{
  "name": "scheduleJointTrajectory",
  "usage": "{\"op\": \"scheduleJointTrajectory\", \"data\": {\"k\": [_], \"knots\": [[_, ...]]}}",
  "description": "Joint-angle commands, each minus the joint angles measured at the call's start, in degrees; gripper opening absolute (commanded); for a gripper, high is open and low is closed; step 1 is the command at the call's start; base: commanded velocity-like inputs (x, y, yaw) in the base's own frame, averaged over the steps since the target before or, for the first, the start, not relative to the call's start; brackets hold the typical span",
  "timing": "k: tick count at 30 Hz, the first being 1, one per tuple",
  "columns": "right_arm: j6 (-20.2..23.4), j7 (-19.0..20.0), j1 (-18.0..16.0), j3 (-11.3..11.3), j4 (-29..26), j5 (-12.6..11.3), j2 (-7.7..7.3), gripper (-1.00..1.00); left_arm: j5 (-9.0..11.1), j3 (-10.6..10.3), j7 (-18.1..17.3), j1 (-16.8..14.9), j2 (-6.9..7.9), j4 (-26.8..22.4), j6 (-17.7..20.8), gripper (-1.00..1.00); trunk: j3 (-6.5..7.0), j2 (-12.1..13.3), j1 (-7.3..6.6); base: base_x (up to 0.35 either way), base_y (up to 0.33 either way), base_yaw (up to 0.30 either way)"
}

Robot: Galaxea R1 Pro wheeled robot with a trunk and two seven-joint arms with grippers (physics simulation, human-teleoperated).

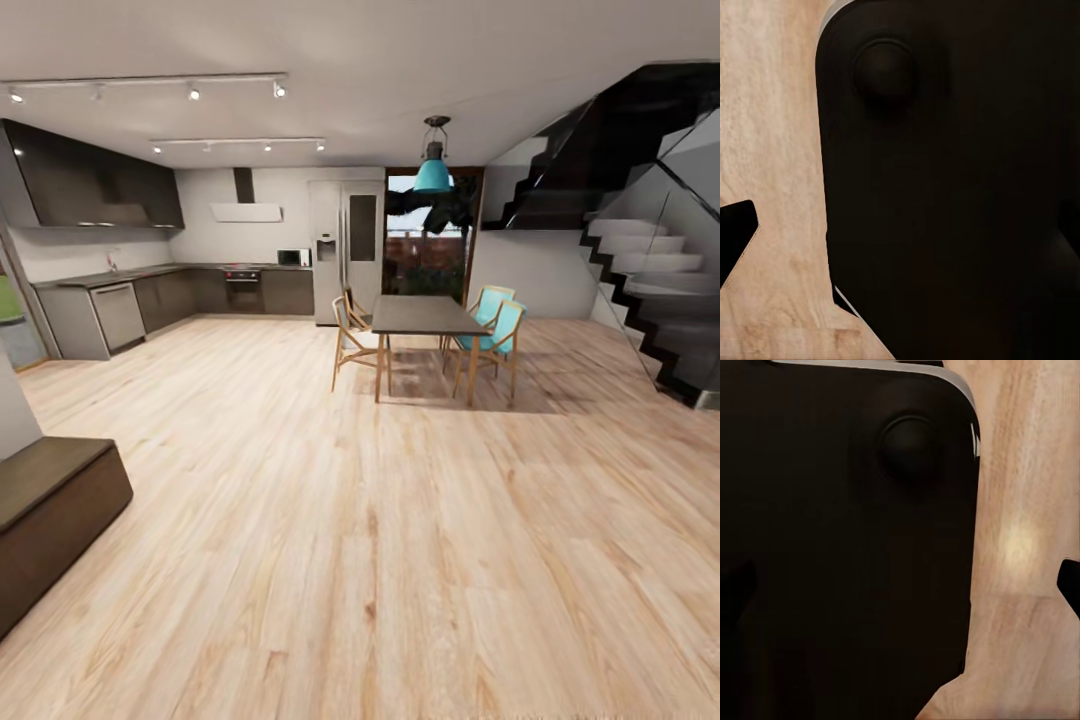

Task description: Turn on the radio receiver that's on the table in the living room.

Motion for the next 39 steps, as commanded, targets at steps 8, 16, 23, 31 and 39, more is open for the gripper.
{"op": "scheduleJointTrajectory", "data": {"k": [8,16,23,31,39], "knots": [[0.0,0.0,0.0,0.0,0.0,0.0,0.0,1.0,0.0,0.0,0.0,0.0,0.0,0.0,0.0,1.0,0.0,0.0,0.0,0.0,0.0,-0.288],[0.02,0.0,0.0,0.0,0.0,-0.07,0.0,1.0,0.0,0.0,0.0,0.0,-0.02,0.0,0.0,1.0,0.0,0.0,0.0,0.0,0.0,-0.288],[0.0,0.0,0.0,0.0,0.0,-0.09,0.0,1.0,0.0,0.0,0.0,0.0,-0.03,0.0,0.0,1.0,0.0,0.0,0.0,0.0,0.0,-0.288],[0.02,0.0,0.0,0.0,0.0,-0.09,0.02,1.0,0.0,0.0,0.0,0.0,-0.09,0.0,0.0,1.0,0.0,0.0,0.0,0.0,0.0,-0.288],[0.02,0.0,0.0,0.0,0.0,-0.09,0.0,1.0,0.0,0.0,0.0,0.0,-0.09,0.0,0.0,1.0,0.0,0.0,0.0,0.0,0.0,-0.288]]}}
